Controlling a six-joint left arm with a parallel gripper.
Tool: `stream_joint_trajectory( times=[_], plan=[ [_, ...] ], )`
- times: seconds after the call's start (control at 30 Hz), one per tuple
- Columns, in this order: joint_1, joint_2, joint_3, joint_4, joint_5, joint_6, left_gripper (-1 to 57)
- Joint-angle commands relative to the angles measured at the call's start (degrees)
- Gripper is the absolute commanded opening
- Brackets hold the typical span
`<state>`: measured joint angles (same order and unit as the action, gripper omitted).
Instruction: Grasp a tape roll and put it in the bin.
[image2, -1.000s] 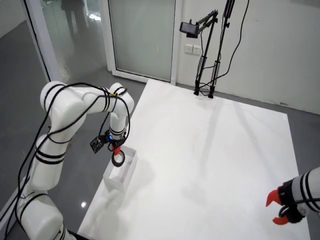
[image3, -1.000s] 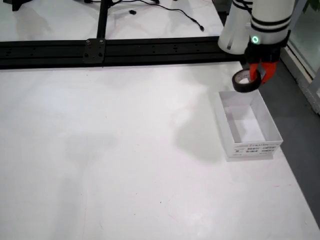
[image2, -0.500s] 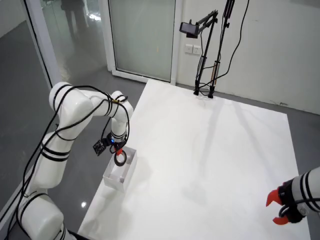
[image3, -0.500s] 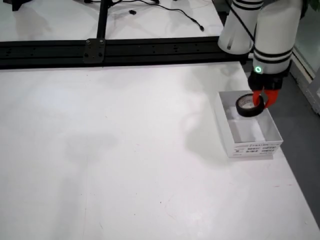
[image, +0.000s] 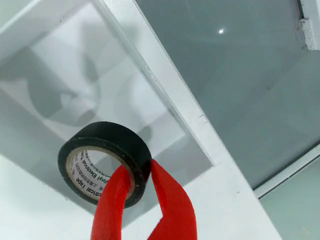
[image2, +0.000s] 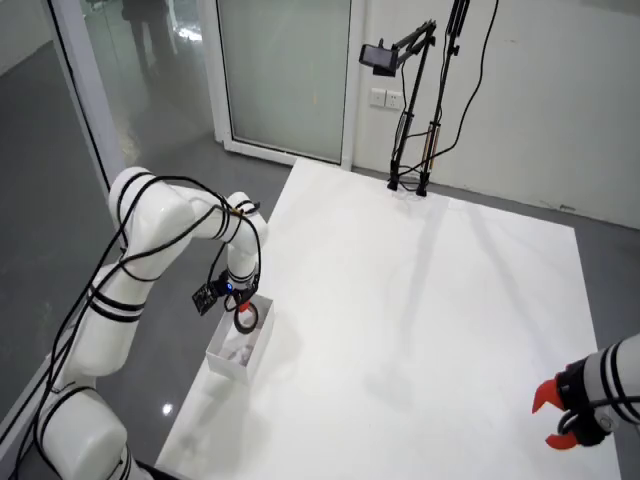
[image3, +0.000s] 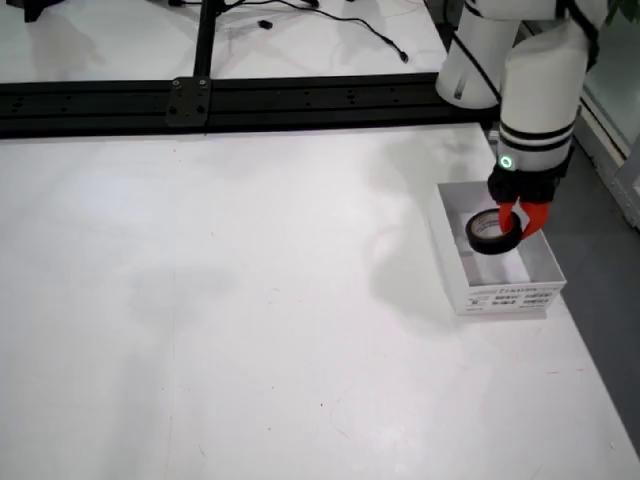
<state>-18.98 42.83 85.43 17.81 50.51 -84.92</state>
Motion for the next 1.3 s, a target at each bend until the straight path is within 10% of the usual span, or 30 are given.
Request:
stream_joint_trajectory(
  times=[0.03,0.3,0.43,0.6,0.7,0.83,1.3],
  plan=[
    [-0.8,2.1,0.1,0.1,-1.5,-0.1,-0.9],
    [-0.7,3.5,0.1,-1.4,-1.8,-0.1,0.3],
    [-0.8,3.5,0.1,-1.4,-3.0,-0.1,22.9],
    [-1.0,3.5,0.1,-1.5,-3.6,-0.1,27.5],
    [-1.1,3.5,0.1,-1.7,-3.0,-0.1,23.3],
    [-1.5,2.9,0.1,-2.4,-1.1,-0.1,-0.7],
    [-10.0,-18.3,0.1,4.8,15.7,-0.1,-0.7]
  ],
)
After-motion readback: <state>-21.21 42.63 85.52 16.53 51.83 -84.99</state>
